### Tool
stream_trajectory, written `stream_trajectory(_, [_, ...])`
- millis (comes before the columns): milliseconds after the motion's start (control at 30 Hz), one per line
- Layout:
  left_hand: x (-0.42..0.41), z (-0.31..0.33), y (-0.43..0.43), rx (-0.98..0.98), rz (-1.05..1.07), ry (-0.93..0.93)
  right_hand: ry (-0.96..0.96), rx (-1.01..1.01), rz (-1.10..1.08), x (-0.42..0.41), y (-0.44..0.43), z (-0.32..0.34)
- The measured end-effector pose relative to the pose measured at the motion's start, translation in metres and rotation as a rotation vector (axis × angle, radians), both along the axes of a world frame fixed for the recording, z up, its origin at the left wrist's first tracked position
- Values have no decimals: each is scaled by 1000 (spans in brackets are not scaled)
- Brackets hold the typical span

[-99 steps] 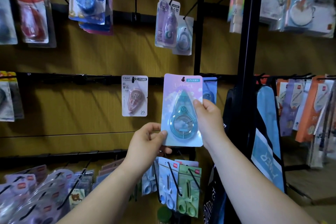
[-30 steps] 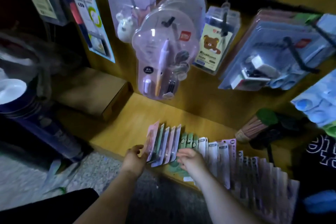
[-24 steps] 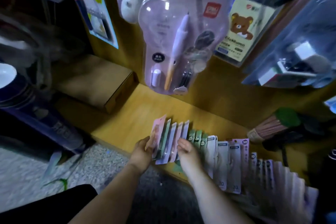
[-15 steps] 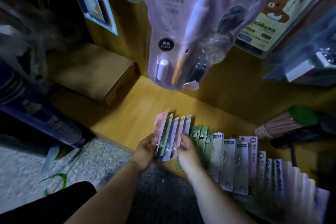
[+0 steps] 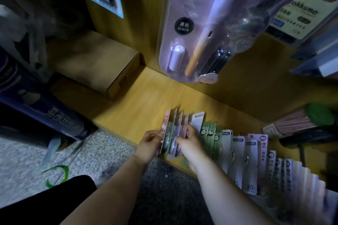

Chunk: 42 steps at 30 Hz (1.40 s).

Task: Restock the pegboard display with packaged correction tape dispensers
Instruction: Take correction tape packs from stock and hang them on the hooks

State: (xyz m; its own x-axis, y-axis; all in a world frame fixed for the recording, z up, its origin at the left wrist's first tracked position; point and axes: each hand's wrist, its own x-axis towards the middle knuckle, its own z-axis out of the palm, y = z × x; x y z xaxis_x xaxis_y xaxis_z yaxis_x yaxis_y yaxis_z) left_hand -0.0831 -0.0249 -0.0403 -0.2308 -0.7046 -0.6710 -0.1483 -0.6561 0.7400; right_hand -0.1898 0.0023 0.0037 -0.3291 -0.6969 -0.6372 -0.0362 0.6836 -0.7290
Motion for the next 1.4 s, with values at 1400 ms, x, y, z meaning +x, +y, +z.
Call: stream_trajectory(1400, [57, 197, 114, -781, 189, 36, -594, -409, -236, 37, 84, 120])
